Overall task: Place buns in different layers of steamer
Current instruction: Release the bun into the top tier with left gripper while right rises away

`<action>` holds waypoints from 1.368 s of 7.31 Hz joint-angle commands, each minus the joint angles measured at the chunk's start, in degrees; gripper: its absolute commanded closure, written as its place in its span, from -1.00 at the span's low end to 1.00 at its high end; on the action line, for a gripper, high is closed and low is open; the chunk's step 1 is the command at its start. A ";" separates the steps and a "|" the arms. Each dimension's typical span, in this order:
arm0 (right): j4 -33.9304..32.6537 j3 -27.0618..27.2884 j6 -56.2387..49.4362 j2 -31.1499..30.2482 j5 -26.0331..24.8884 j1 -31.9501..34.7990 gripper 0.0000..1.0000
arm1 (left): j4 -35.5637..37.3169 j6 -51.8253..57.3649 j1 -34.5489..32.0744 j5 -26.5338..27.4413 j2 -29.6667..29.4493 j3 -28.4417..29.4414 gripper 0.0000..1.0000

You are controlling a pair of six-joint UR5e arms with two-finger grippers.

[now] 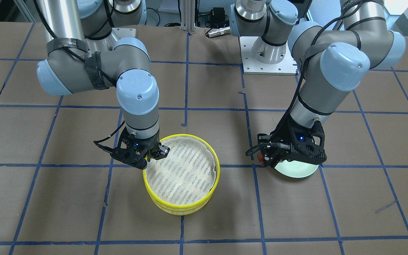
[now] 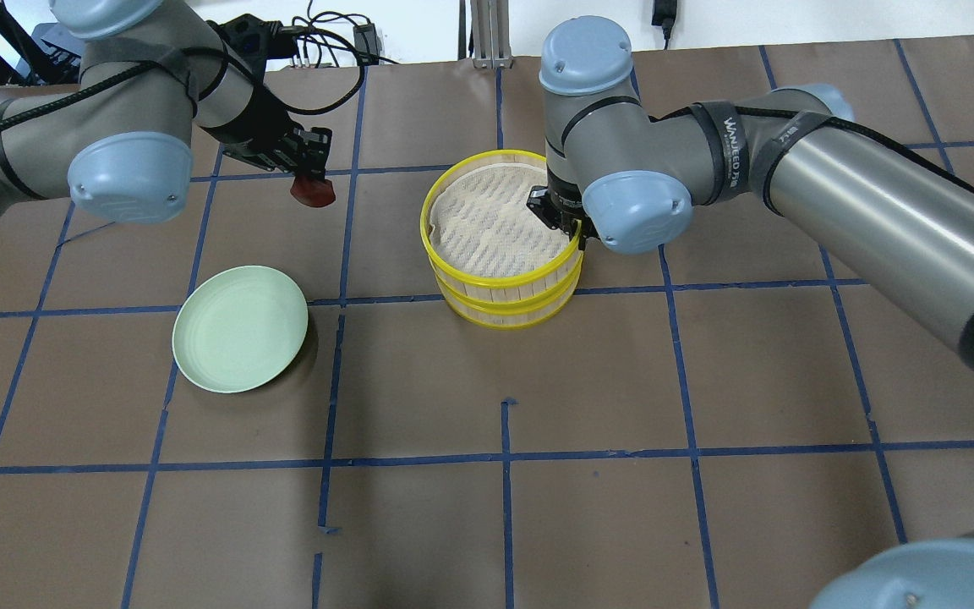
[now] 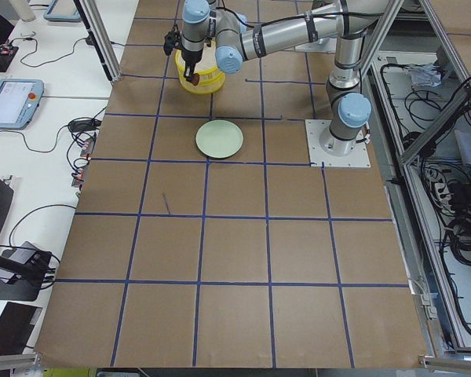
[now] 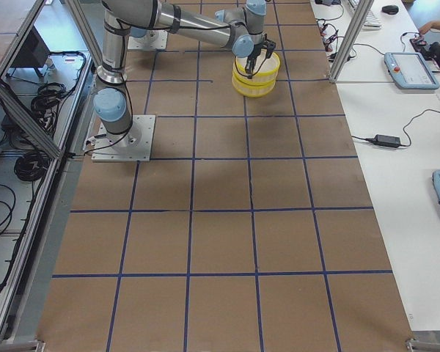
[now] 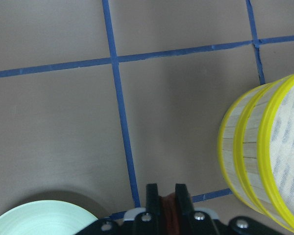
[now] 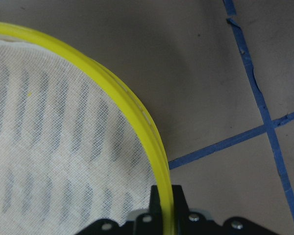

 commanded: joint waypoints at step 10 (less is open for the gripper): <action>28.18 -16.15 -23.24 -16.87 4.04 -16.58 -1.00 | 6.31 -27.71 -15.96 -3.95 -5.86 4.18 0.20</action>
